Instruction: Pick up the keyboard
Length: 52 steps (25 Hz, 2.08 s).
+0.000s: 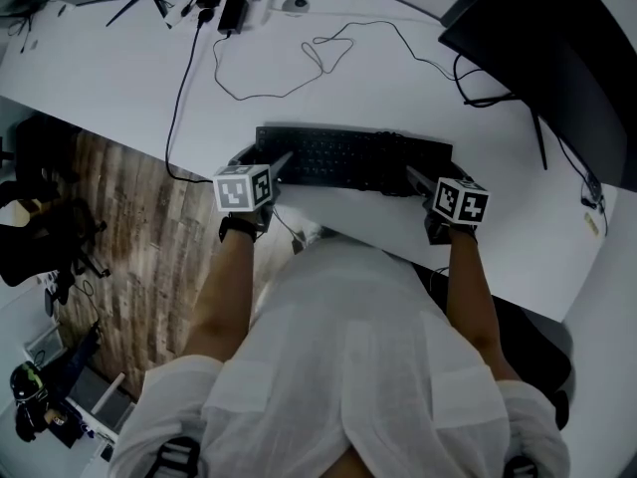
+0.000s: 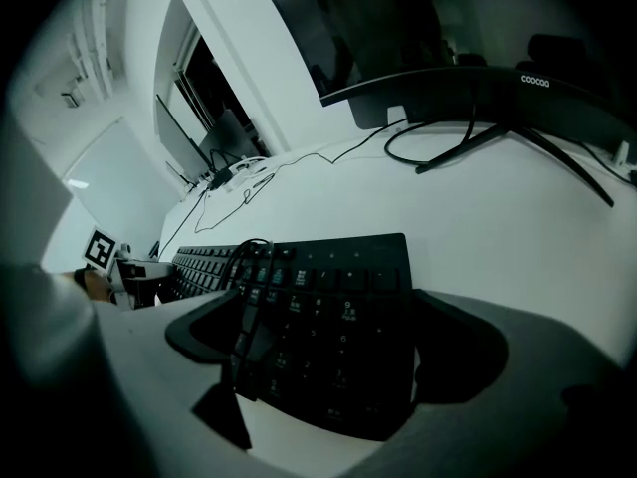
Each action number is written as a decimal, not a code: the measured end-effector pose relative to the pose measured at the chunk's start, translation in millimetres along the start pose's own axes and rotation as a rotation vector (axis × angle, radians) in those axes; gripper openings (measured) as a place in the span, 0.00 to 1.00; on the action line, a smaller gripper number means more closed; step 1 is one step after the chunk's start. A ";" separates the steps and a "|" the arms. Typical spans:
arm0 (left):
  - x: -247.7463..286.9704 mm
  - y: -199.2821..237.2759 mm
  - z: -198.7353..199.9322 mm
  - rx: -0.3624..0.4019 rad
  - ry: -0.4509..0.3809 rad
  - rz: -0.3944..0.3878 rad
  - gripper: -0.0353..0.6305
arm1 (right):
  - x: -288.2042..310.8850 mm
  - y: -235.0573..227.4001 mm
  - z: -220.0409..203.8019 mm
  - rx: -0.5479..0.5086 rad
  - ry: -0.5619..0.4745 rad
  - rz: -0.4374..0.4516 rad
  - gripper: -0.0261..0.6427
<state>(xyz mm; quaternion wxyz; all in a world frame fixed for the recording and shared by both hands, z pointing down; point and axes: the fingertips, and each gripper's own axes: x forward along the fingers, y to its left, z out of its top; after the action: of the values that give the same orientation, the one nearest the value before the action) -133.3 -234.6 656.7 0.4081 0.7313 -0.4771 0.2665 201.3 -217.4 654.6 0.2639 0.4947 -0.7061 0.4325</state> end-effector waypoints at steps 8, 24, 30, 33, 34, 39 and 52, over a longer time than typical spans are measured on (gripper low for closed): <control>0.7 -0.3 2.4 -0.015 0.007 0.025 0.58 | 7.2 -1.1 -3.8 -0.058 0.027 -0.078 0.84; 2.0 -0.5 2.2 -0.050 0.054 0.053 0.60 | 7.9 -1.6 -4.1 -0.030 0.038 -0.108 0.86; 2.8 -0.6 3.4 -0.039 0.015 0.059 0.61 | 8.4 -2.1 -3.2 -0.022 0.047 -0.113 0.87; 3.4 -0.1 3.0 -0.037 -0.003 0.061 0.61 | 9.2 -2.3 -3.5 -0.020 0.048 -0.114 0.87; 3.2 0.1 2.7 -0.039 0.000 0.061 0.61 | 9.3 -2.2 -3.7 -0.019 0.049 -0.114 0.87; 1.8 0.6 2.9 -0.041 -0.007 0.055 0.60 | 8.1 -1.3 -3.1 -0.012 0.034 -0.115 0.87; -2.5 -1.2 4.6 -0.073 -0.006 0.075 0.60 | 4.0 -0.8 2.2 -0.021 0.004 -0.119 0.86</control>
<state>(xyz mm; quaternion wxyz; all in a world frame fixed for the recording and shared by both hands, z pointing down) -133.2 -237.0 652.0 0.4228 0.6983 -0.5150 0.2616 200.7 -221.3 657.0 0.2956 0.5319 -0.6796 0.4096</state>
